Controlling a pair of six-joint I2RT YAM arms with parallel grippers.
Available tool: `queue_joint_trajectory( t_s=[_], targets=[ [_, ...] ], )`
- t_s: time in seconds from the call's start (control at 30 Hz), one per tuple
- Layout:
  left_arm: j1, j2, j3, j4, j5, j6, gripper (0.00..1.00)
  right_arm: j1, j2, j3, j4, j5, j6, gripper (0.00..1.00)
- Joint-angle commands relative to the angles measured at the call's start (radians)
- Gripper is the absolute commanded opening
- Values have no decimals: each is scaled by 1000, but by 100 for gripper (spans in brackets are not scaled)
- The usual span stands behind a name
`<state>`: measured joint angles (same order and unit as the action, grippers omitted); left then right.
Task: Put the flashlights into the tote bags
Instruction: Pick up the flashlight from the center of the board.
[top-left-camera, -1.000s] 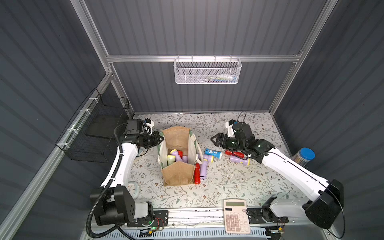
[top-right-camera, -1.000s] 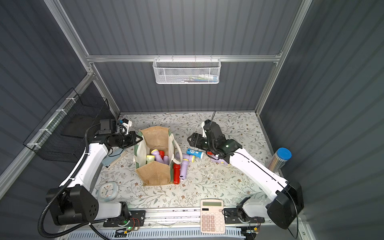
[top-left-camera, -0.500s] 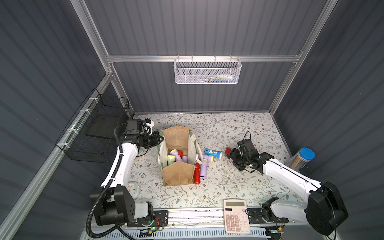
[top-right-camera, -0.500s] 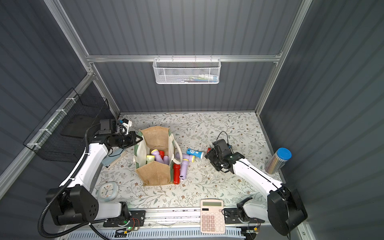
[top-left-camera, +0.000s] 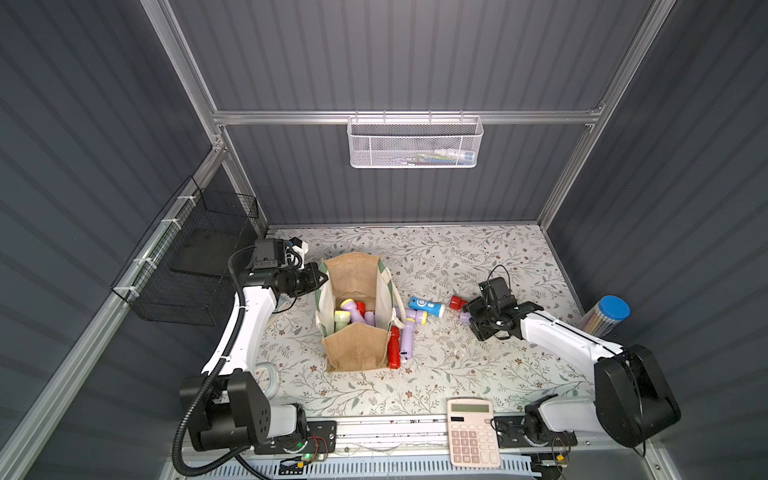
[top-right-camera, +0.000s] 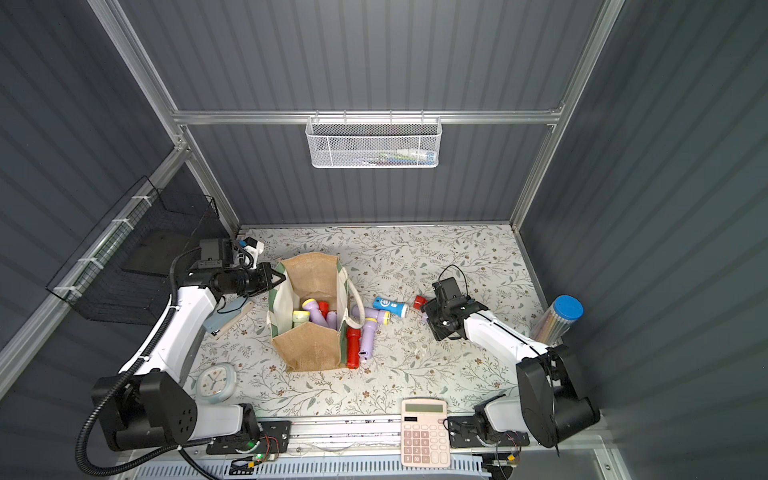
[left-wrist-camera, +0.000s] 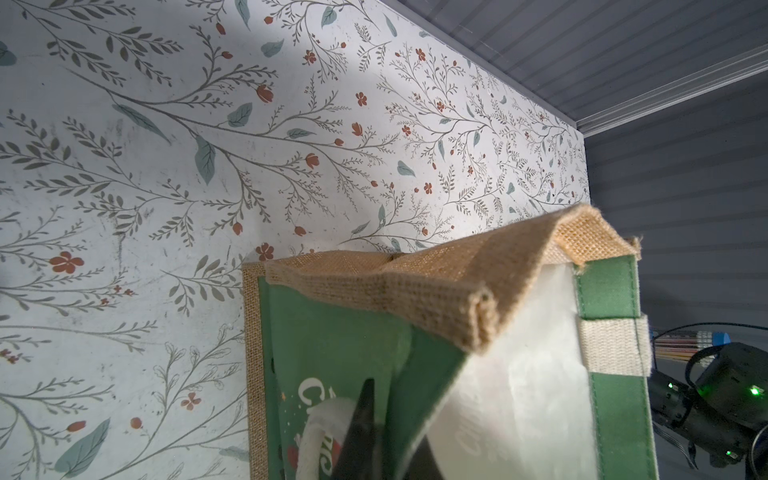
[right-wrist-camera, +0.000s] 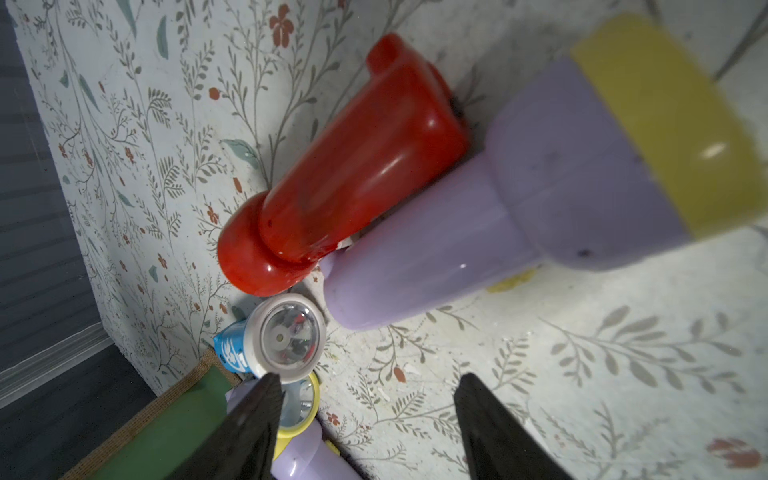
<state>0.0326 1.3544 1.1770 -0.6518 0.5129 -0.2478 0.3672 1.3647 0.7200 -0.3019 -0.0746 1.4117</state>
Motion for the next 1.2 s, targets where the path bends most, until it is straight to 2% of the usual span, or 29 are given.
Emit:
queue_joint_trajectory(
  t_s=[0.0,0.6,0.9,1.17],
  targets=[
    [0,21,2,-26,-4,15,6,-6,16,-10,0,15,37,69],
    [0,35,13,-41,-22,24,6,-38,135,-17,48,-2,90,64],
    [0,41,17,-40,-18,19,6,-45,139,-72,30,-16,103,62],
    [0,45,19,-38,-25,16,6,-53,75,-126,-56,2,98,60]
  ],
)
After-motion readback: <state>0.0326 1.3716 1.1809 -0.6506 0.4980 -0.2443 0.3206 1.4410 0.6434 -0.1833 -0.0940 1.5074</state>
